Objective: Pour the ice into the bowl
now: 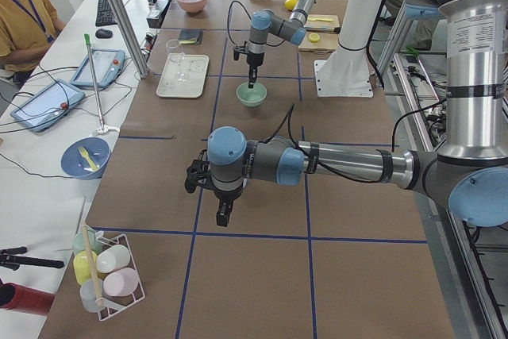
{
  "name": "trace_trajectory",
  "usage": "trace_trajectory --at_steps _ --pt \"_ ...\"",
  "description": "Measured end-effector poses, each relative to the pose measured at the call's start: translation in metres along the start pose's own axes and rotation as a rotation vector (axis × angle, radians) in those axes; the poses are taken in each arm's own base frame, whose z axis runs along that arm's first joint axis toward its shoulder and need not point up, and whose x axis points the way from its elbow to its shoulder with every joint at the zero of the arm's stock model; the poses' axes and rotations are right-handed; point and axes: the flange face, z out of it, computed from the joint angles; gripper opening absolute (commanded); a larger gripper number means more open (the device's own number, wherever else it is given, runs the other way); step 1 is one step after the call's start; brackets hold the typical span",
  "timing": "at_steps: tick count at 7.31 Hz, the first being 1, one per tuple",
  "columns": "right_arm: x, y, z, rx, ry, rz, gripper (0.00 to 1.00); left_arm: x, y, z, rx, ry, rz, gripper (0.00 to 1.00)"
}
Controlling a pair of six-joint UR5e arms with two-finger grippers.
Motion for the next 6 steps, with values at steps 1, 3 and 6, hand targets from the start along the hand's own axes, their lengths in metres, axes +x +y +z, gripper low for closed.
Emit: trace_trajectory --at_steps 1,3,6 --pt "-0.011 -0.003 0.003 0.004 0.008 0.004 0.99 0.000 0.000 0.000 0.000 0.000 0.000 1.00" --pt "-0.013 -0.012 0.002 0.010 0.014 0.012 1.00 0.000 0.000 0.001 -0.001 0.004 -0.004 1.00" --pt "0.054 -0.083 -0.039 -0.081 0.034 -0.003 1.00 0.009 -0.013 -0.008 0.036 0.002 0.037 1.00"
